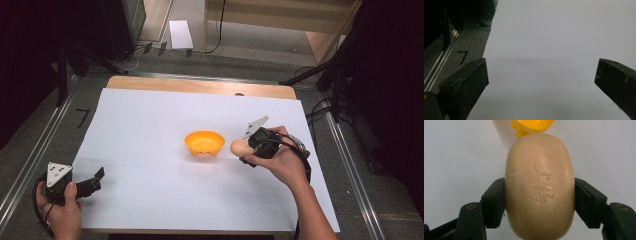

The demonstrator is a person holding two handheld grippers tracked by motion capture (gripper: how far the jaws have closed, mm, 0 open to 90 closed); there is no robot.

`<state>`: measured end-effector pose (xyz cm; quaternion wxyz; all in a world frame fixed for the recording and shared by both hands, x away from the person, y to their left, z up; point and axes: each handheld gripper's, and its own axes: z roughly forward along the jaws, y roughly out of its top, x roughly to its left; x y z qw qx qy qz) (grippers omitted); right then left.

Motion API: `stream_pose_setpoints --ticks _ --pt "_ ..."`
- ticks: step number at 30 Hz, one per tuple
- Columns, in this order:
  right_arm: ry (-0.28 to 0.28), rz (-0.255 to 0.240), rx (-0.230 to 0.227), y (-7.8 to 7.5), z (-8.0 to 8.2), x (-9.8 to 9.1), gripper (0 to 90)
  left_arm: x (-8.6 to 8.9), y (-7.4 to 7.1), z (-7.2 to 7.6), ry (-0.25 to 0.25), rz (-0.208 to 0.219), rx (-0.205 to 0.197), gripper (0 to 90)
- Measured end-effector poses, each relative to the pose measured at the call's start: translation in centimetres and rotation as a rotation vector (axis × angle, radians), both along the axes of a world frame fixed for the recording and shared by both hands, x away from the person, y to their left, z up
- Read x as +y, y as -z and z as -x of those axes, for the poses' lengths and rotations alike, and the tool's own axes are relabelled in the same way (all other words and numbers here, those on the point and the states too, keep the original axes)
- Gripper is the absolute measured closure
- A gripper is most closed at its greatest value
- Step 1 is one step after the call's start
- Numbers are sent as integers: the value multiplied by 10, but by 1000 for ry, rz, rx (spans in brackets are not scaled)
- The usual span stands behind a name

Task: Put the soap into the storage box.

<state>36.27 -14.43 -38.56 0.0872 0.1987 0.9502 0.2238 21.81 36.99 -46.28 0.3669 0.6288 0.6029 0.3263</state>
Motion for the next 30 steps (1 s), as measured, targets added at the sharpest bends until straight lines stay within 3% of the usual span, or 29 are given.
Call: stream_pose_setpoints --ticks 18,30 --pt "-113 18 -7 -9 -23 41 337 0 0 0 1 5 -4 0" --pt "-155 -4 3 -17 -37 53 337 1 0 0 4 6 -5 0"
